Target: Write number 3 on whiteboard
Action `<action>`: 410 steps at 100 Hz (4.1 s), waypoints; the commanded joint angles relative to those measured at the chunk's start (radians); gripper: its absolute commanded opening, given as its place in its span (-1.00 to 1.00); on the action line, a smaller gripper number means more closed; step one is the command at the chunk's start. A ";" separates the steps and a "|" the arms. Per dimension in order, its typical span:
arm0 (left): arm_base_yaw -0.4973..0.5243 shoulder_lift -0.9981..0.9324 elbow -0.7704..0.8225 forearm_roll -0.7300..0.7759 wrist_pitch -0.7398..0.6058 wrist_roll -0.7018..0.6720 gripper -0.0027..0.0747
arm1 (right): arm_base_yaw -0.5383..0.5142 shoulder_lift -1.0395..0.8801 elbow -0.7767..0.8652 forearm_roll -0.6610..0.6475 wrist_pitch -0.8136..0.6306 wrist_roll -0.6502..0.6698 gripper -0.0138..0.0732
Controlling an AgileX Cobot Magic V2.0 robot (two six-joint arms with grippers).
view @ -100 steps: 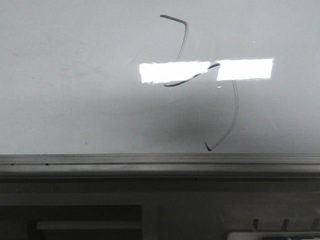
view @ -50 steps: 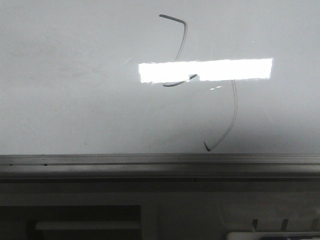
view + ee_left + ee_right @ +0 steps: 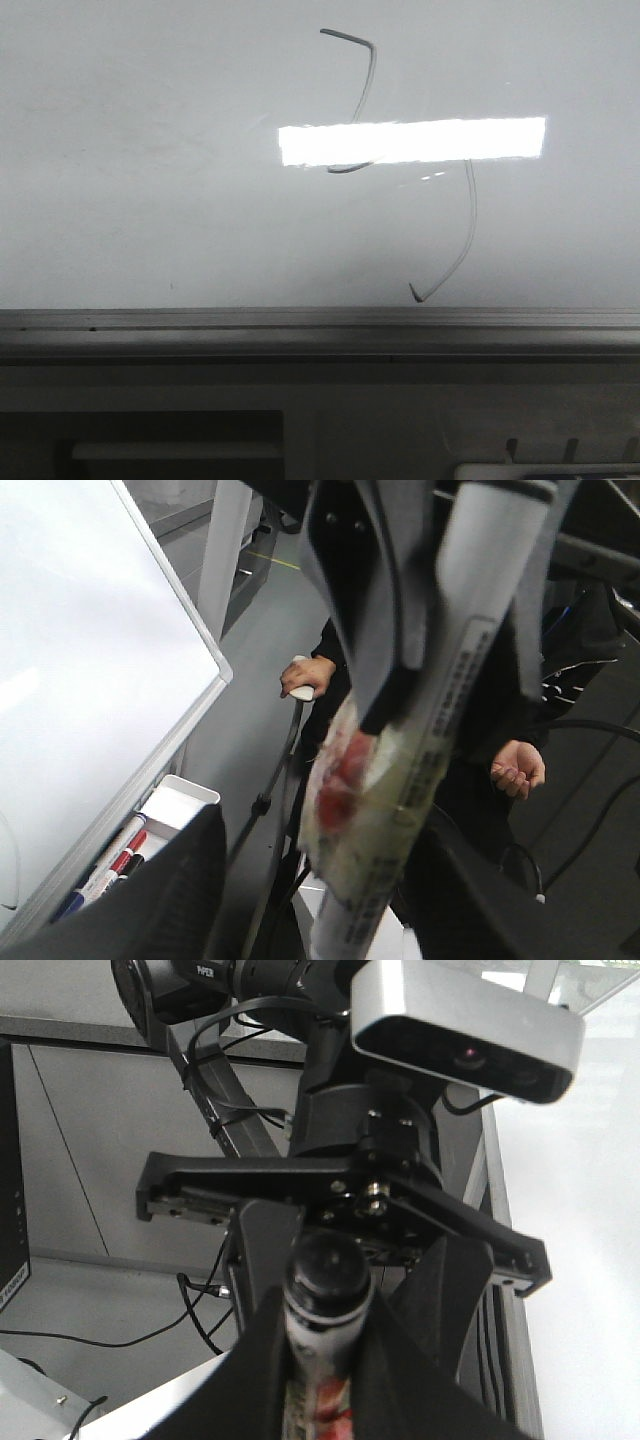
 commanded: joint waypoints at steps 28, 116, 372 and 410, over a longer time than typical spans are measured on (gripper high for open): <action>0.003 0.003 -0.025 -0.063 0.044 -0.002 0.01 | 0.005 -0.010 -0.085 0.050 -0.032 -0.020 -0.83; 0.003 0.003 -0.025 -0.063 0.045 -0.002 -0.99 | 0.005 -0.007 -0.102 0.038 0.073 0.022 -0.83; 0.012 0.541 0.027 -0.057 -0.751 -0.201 -0.48 | -0.383 -0.305 0.260 -0.137 -0.105 0.316 -0.83; 0.012 0.541 0.027 -0.057 -0.775 -0.201 -0.07 | -0.383 -0.305 0.260 -0.137 -0.099 0.316 -0.83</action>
